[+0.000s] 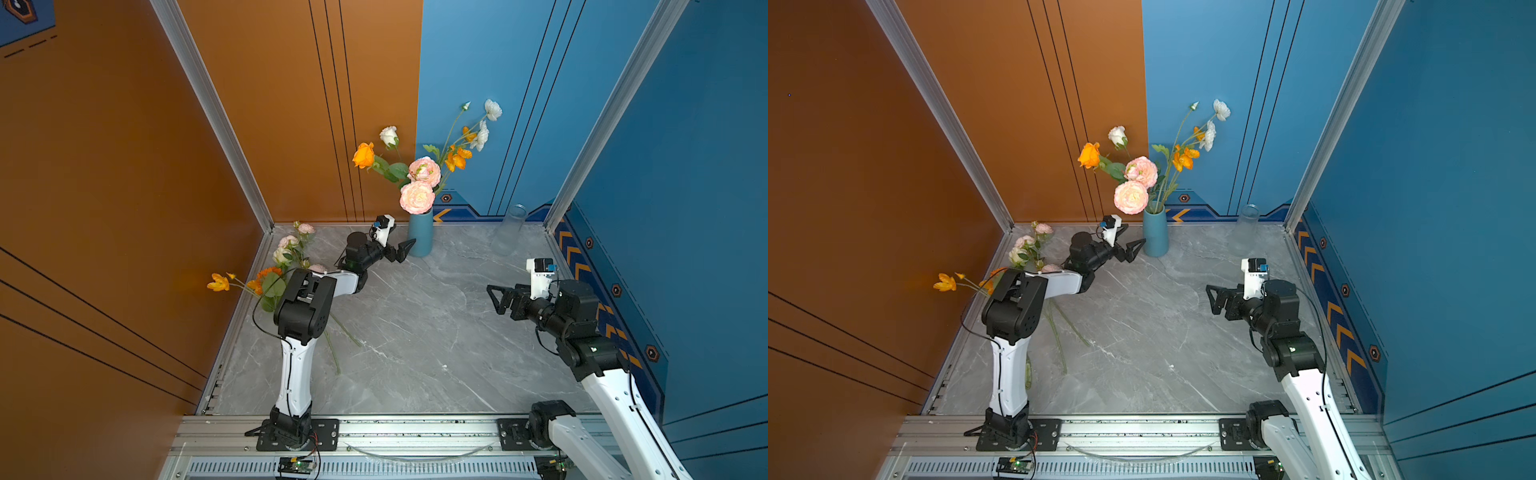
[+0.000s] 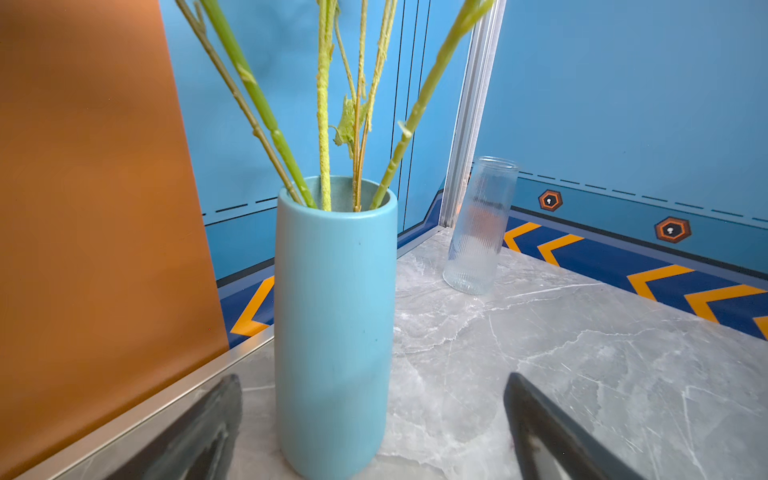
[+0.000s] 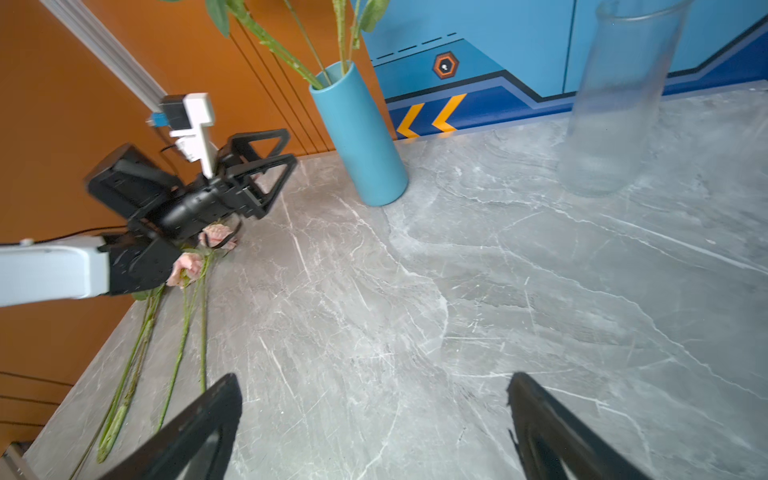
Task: Arrange the flowers into the vase
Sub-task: 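Open the left gripper off the teal vase while the right reaches toward the glass jar, then close the right gripper on the clear glass jar while the left draws back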
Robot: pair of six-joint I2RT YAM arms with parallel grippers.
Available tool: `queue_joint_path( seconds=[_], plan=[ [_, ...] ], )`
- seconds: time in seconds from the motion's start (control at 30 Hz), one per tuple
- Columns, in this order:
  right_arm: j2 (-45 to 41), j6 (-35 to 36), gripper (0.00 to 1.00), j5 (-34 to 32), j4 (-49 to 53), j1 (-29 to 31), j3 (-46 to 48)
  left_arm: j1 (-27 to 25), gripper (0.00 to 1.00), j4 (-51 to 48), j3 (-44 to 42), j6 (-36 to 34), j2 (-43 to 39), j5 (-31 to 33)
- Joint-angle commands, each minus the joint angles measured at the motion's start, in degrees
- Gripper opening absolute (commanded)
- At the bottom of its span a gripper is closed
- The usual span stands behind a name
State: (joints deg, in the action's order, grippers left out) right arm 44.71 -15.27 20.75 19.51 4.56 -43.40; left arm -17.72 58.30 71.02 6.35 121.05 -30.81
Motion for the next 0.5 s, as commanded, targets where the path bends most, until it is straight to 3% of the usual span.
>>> queue_joint_path(
  seconds=[0.0,0.13,0.2,0.37,0.47],
  plan=[
    [3.3,0.4,1.00,-2.3,-0.7,-4.3,-3.0,-0.1,0.98,8.3,-8.7,2.9,-7.6,3.9],
    [9.9,0.7,1.00,-4.0,-6.2,-12.1,-6.7,-4.9,0.98,7.4,-24.6,3.4,-20.2,13.3],
    [15.4,3.2,1.00,-3.5,-8.0,-14.5,-10.2,-8.7,0.98,0.2,-28.9,5.3,-26.9,18.5],
    [31.3,13.1,1.00,-1.5,-11.9,-16.0,-19.4,-24.7,0.98,-29.4,-27.5,2.3,-41.5,27.4],
    [38.3,14.9,1.00,1.9,-22.0,-16.9,-20.5,-31.9,0.98,-37.0,-25.1,2.6,-46.2,30.2]
  ],
)
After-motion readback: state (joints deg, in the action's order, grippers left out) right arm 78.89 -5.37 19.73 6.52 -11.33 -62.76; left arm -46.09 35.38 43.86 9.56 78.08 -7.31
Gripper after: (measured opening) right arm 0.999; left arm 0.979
